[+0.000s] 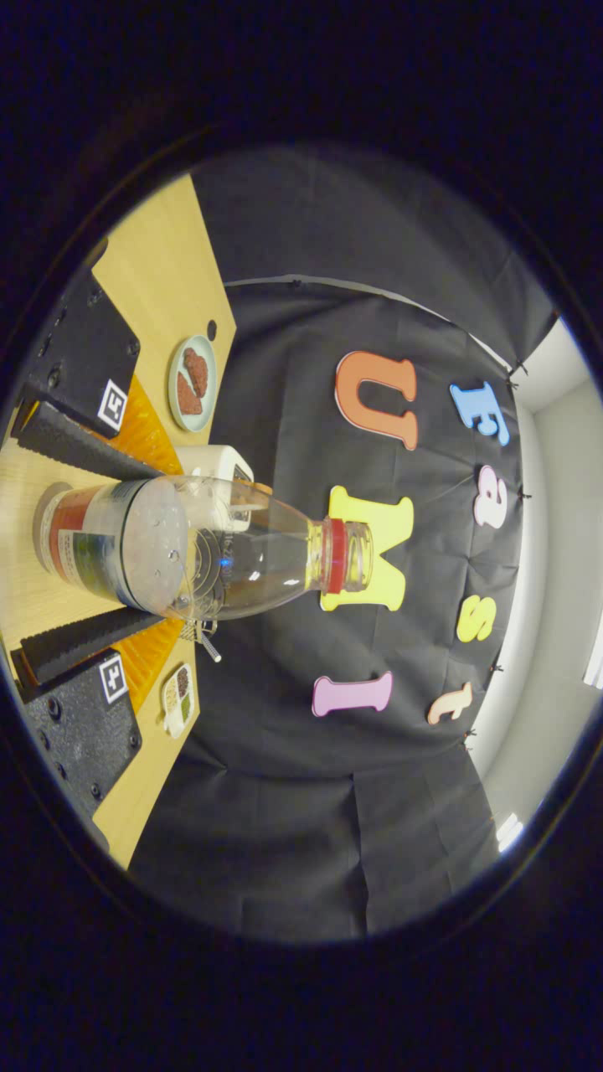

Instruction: Take the bottle from table, then pour the juice into the cup, finally place the bottle on the coaster

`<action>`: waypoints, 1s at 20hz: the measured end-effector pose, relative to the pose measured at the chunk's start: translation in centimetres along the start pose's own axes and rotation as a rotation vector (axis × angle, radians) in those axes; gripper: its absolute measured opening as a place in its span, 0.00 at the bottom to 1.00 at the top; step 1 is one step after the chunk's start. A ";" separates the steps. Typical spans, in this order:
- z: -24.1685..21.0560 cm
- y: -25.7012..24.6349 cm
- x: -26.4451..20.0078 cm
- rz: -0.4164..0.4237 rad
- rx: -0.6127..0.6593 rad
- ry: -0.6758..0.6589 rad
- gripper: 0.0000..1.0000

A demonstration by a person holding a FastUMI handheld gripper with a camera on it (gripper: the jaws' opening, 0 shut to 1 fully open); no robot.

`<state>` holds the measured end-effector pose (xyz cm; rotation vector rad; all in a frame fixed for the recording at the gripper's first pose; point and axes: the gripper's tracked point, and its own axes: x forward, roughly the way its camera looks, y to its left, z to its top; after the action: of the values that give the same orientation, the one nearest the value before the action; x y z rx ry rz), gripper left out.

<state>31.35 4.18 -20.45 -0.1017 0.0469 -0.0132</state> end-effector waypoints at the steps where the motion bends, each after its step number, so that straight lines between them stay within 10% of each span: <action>1: -0.8 0.0 0.4 0.003 -0.004 0.001 0.82; 20: -5.9 -0.4 2.1 -0.033 0.037 0.014 0.94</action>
<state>33.20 3.10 -26.39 -0.0658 0.0594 -0.0480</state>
